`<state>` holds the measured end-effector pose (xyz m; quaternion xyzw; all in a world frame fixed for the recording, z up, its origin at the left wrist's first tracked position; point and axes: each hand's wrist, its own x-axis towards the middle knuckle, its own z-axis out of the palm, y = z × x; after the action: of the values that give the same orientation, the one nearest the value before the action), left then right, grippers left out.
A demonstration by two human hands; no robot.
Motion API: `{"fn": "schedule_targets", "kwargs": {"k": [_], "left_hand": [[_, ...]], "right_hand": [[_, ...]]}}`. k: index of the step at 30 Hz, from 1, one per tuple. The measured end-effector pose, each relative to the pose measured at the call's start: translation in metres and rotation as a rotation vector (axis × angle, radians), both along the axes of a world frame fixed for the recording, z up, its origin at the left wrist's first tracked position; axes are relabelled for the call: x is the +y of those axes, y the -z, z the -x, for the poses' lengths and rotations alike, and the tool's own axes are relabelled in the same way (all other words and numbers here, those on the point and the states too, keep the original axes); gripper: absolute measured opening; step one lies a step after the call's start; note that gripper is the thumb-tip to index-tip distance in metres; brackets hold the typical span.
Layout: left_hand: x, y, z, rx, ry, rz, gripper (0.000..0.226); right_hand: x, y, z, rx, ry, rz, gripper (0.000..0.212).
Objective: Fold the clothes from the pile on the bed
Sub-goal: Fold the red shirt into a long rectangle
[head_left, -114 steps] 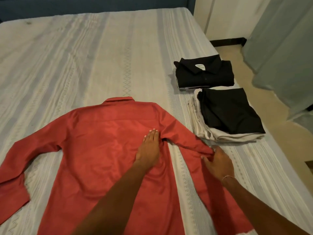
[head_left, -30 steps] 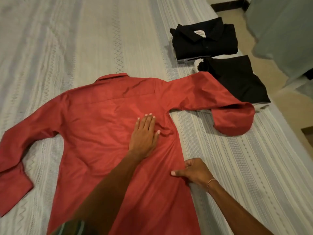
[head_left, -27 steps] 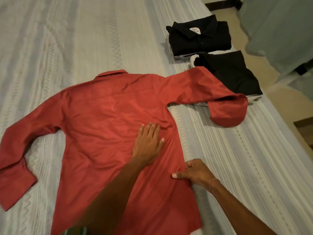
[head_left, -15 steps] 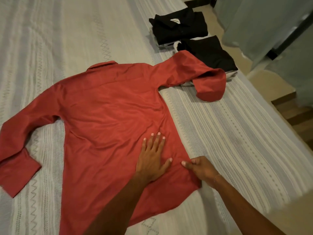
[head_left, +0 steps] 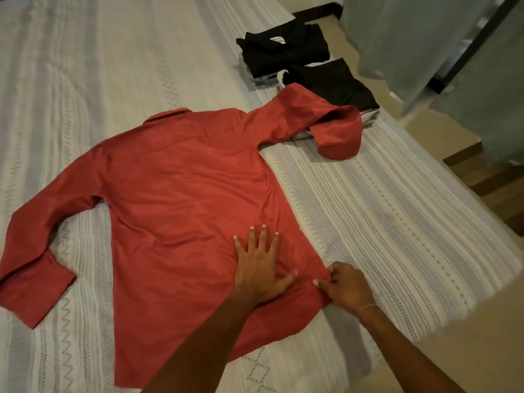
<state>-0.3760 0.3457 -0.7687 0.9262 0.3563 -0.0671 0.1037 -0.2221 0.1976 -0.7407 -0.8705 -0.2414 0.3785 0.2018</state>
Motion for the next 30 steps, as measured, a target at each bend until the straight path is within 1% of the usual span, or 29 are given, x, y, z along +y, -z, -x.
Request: {"fn": "schedule_targets", "kwargs": {"k": [2, 3, 4, 6, 7, 8, 10, 13, 15, 17, 20, 24, 25, 28, 30], "left_hand": [[0.016, -0.005, -0.016, -0.018, 0.038, -0.086, 0.060], [0.027, -0.008, -0.024, -0.031, 0.076, -0.113, 0.047], [0.040, -0.011, -0.033, -0.046, 0.118, -0.106, 0.043], [0.070, -0.019, -0.052, -0.031, 0.200, -0.090, 0.053], [0.086, -0.021, -0.060, -0.019, 0.238, -0.117, 0.057], [0.101, -0.023, -0.068, 0.000, 0.274, -0.159, 0.056], [0.129, -0.025, -0.084, 0.054, 0.353, -0.224, 0.047], [0.158, -0.032, -0.106, 0.149, 0.476, -0.255, 0.030], [0.168, -0.038, -0.118, 0.187, 0.544, -0.316, 0.024], [0.174, -0.043, -0.126, 0.207, 0.609, -0.350, 0.023], [0.178, -0.051, -0.131, 0.220, 0.658, -0.362, 0.024], [0.185, -0.057, -0.130, 0.258, 0.684, -0.316, 0.018], [0.188, -0.060, -0.127, 0.271, 0.694, -0.323, 0.017], [0.200, -0.065, -0.112, 0.337, 0.755, -0.416, 0.019], [0.208, -0.068, -0.101, 0.377, 0.748, -0.466, 0.017]], "right_hand": [[0.000, -0.001, 0.003, -0.223, -0.127, 0.059, 0.036], [0.001, 0.000, 0.004, -0.279, -0.147, 0.031, 0.039], [0.003, 0.002, 0.004, -0.307, -0.152, -0.015, 0.041], [0.009, 0.008, 0.003, -0.291, -0.133, -0.089, 0.039], [0.012, 0.011, 0.002, -0.253, -0.113, -0.106, 0.037], [0.014, 0.013, 0.000, -0.208, -0.090, -0.115, 0.034], [0.017, 0.016, -0.006, -0.118, -0.051, -0.127, 0.031], [0.015, 0.019, -0.014, -0.037, 0.011, -0.153, 0.030], [0.012, 0.019, -0.016, 0.005, 0.037, -0.170, 0.033], [0.012, 0.019, -0.018, 0.026, 0.037, -0.164, 0.039], [0.014, 0.015, -0.016, -0.011, 0.000, -0.148, 0.039], [0.015, 0.002, -0.004, -0.063, -0.077, -0.219, 0.015], [0.016, -0.002, 0.002, -0.068, -0.093, -0.229, 0.014], [0.020, -0.015, 0.023, -0.159, -0.145, -0.209, 0.026], [0.024, -0.027, 0.040, -0.258, -0.186, -0.184, 0.034]]}}
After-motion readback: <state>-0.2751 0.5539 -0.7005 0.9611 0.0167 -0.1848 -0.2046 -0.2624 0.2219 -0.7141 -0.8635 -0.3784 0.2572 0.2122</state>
